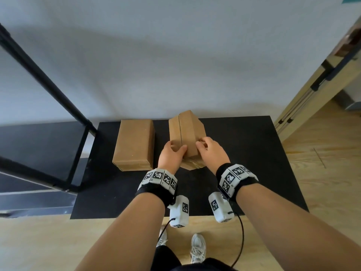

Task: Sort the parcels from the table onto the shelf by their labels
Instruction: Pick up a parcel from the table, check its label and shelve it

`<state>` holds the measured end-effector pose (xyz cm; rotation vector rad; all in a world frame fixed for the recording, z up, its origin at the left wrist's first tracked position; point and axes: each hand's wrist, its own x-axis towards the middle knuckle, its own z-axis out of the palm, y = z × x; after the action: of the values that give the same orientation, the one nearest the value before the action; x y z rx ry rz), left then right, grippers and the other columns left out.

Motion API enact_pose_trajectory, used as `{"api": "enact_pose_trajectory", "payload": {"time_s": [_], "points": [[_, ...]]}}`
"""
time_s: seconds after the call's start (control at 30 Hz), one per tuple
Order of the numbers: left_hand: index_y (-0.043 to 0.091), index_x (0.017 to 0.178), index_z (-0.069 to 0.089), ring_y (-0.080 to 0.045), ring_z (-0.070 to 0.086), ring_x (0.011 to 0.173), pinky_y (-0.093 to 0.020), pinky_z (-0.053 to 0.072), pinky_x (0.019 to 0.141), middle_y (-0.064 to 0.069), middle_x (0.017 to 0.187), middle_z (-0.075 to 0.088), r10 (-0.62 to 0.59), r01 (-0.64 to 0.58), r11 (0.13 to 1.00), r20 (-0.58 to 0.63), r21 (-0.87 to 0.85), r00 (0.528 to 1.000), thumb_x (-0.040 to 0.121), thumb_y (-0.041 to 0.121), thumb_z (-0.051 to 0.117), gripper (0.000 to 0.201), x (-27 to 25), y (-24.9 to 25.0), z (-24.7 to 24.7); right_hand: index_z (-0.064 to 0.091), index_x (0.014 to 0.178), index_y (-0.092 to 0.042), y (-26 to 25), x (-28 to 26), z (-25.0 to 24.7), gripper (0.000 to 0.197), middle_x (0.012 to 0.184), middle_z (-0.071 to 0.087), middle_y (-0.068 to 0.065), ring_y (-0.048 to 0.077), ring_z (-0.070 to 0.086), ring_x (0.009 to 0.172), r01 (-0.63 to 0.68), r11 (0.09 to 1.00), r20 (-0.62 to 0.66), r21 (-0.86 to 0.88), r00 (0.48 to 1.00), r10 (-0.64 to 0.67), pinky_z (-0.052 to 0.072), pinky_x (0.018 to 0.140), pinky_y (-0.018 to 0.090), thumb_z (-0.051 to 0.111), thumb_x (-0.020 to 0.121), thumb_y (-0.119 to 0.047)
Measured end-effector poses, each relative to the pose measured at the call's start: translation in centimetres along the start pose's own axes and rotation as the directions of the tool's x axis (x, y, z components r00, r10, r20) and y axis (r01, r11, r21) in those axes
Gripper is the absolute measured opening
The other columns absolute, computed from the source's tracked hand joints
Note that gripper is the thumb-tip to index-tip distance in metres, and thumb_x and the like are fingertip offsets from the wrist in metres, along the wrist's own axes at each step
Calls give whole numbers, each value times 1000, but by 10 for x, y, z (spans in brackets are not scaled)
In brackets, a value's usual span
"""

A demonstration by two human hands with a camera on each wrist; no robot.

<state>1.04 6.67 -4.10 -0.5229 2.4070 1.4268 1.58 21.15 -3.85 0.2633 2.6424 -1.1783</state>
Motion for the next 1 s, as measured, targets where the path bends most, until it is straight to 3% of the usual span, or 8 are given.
{"api": "enact_pose_trajectory", "payload": {"time_s": [0.17,0.37,0.5,0.67,0.77,0.93,1.0], "points": [[13,154,33,-24,49,135,-36,43,104,-7,151,47,24,-19,999,-145,38,989,97,32,57,65,-8,-1,-3,44,142,-11,-2,-5,6,51,131,62,10,27,61,117,23,1000,56,14,998,-24,49,97,39,47,100,-40],[13,144,51,-27,53,127,-34,43,99,-8,140,52,98,-38,984,-353,174,930,103,22,44,43,-19,-4,-12,38,148,-10,-9,-8,19,52,137,60,12,28,60,122,6,1000,146,20,989,-9,45,96,35,48,101,-31],[17,137,59,-25,57,118,-26,42,85,-7,132,55,169,-122,978,-309,168,936,102,7,38,42,-21,-6,-10,33,150,-12,0,-3,18,54,136,59,14,30,61,117,-60,998,156,-11,986,61,49,96,39,45,100,-27],[21,136,60,-24,57,119,-28,47,84,-6,133,53,171,-138,979,-238,151,956,103,15,44,37,-19,-6,0,46,140,-13,11,-1,6,44,131,59,12,28,62,113,-21,999,56,-42,998,23,50,93,37,49,97,-22],[19,140,55,-24,55,122,-30,49,91,-7,138,47,129,-99,983,-204,154,970,101,13,47,41,-18,-9,3,49,138,-15,16,-1,0,42,129,60,11,26,63,109,-29,1000,-10,5,1000,29,52,92,42,44,100,-32],[20,137,58,-22,61,110,-26,45,77,-9,137,51,113,-85,968,-111,236,987,99,10,48,40,-16,-20,7,46,140,-12,28,-3,-4,51,131,61,7,23,63,111,-73,997,4,38,997,73,51,84,33,47,100,-42],[20,135,59,-22,62,109,-26,45,78,-8,132,57,114,-87,969,-104,230,988,99,8,46,40,-15,-22,8,47,139,-13,33,-3,-4,53,132,61,7,23,63,113,-70,997,18,23,997,70,53,89,36,54,96,-43]]}}
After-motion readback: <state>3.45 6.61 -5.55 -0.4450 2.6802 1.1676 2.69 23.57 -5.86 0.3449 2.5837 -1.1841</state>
